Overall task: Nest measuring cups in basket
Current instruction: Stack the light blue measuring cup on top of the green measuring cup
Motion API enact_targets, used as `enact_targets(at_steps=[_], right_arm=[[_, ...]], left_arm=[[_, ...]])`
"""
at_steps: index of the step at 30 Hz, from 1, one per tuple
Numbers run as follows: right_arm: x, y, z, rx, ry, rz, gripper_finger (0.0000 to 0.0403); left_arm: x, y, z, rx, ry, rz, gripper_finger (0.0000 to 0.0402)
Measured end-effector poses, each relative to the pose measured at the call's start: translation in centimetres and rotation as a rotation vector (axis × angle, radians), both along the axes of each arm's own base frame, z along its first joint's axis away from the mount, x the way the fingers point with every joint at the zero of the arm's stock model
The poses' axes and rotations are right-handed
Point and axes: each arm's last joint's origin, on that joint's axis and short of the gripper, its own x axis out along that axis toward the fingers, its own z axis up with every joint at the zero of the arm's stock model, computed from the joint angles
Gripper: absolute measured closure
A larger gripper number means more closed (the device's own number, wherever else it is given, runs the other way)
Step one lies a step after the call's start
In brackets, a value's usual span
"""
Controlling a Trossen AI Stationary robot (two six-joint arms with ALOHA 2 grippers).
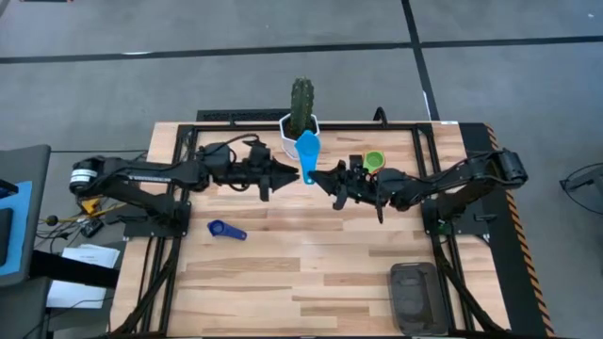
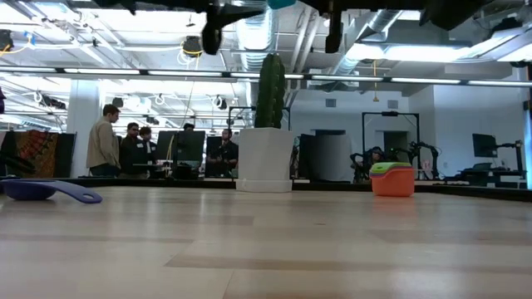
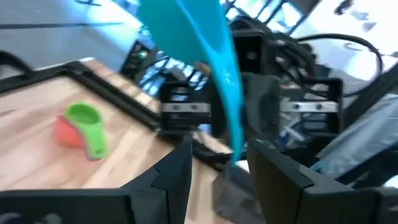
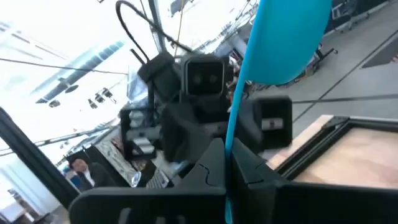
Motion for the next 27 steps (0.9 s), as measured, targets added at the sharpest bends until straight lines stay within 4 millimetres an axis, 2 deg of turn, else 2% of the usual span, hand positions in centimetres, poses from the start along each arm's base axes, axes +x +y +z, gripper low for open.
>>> enact_targets(at_steps=[4, 9, 13, 21, 24, 27], right_arm=[[0.0, -0.4, 0.2, -0.003, -0.018, -0.006, 0.0396], [-0.1, -0.4, 0.3, -0.015, -0.035, 0.009, 0.0397], [-0.1, -0.4, 0.4, -0.015, -0.038, 0.008, 0.0394], [-0.1, -0.8, 0.4, 0.000, -0.047, 0.002, 0.0391], [0.0, -1.1, 0.4, 0.002, -0.051, 0.013, 0.0391], [0.0, -1.4, 0.4, -0.001, -0.052, 0.022, 0.0395]], left_arm=[[1.2, 0.0, -0.4, -0.003, -0.071, -0.009, 0.0259], [1.6, 0.1, -0.3, 0.011, -0.134, 0.000, 0.0272], [1.6, 0.1, -0.2, 0.017, -0.138, 0.001, 0.0299], [1.6, 0.2, -0.3, 0.036, -0.136, 0.019, 0.0379], [1.7, 0.2, -0.3, 0.029, -0.136, 0.035, 0.0393], [1.7, 0.3, -0.3, 0.007, -0.138, 0.034, 0.0389]])
